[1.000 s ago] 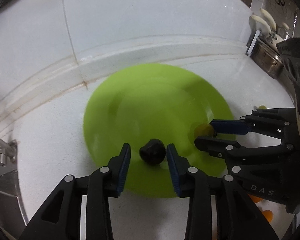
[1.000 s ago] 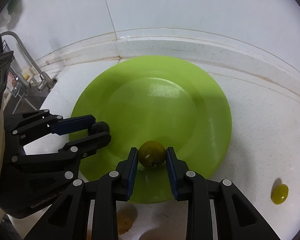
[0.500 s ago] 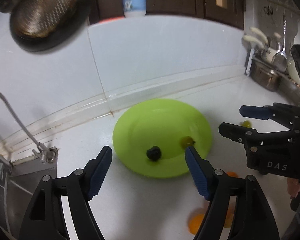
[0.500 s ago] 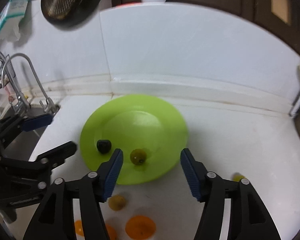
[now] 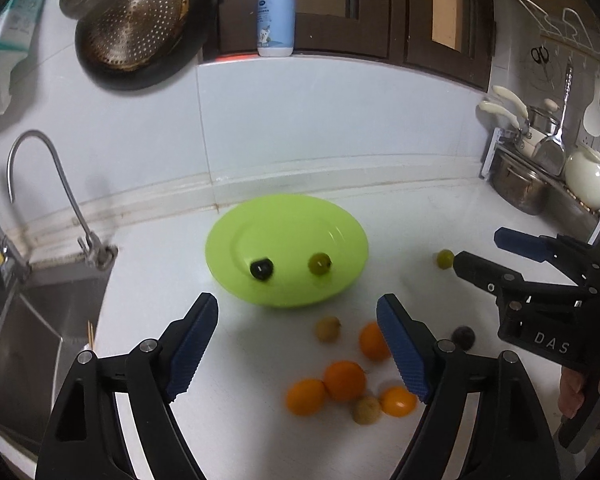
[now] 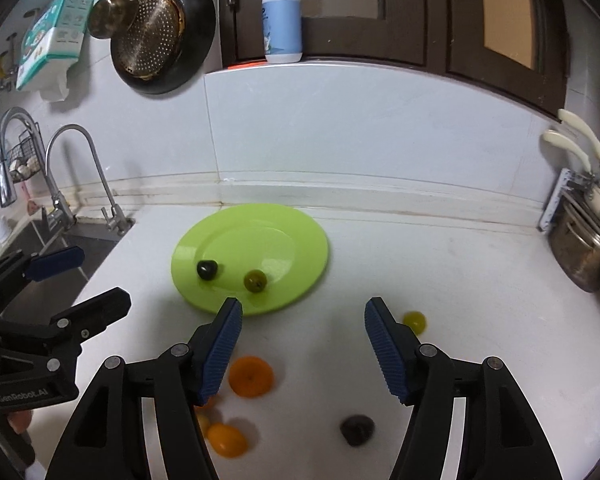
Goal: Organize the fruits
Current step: 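Move both open grippers back toward the remaining fruit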
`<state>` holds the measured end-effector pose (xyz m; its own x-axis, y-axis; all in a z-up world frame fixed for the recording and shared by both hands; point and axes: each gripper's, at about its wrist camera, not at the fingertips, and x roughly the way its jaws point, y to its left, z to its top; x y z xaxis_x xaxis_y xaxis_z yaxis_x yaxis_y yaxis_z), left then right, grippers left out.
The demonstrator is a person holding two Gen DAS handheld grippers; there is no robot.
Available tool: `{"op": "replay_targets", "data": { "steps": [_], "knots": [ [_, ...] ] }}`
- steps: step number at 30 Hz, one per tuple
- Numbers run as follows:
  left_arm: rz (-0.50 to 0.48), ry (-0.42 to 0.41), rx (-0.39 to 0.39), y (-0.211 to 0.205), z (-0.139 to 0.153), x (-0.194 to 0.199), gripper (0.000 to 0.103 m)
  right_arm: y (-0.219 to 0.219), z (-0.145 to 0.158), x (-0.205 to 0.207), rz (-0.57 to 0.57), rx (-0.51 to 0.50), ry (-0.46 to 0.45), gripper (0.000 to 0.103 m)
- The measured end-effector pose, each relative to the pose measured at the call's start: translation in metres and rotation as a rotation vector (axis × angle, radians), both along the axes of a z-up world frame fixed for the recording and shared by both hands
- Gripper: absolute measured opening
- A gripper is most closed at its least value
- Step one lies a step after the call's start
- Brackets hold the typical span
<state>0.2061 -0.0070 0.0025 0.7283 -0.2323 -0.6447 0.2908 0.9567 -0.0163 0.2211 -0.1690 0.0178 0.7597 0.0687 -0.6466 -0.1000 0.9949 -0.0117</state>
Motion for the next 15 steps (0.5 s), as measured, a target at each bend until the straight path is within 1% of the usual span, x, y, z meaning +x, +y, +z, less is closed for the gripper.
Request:
{"op": "replay_targets", "data": {
  "steps": [7, 13, 15],
  "knots": [
    [0.024, -0.016, 0.015, -0.016, -0.01, -0.035, 0.082, -0.023, -0.012, -0.028, -0.01, 0.001, 0.015, 0.064],
    [0.045, -0.028, 0.033, -0.024, -0.02, -0.051, 0.082, -0.036, -0.027, -0.045, -0.011, 0.001, 0.048, 0.064],
    [0.059, -0.023, 0.047, -0.027, -0.026, -0.054, 0.082, -0.039, -0.033, -0.05, -0.016, -0.019, 0.055, 0.064]
  ]
}}
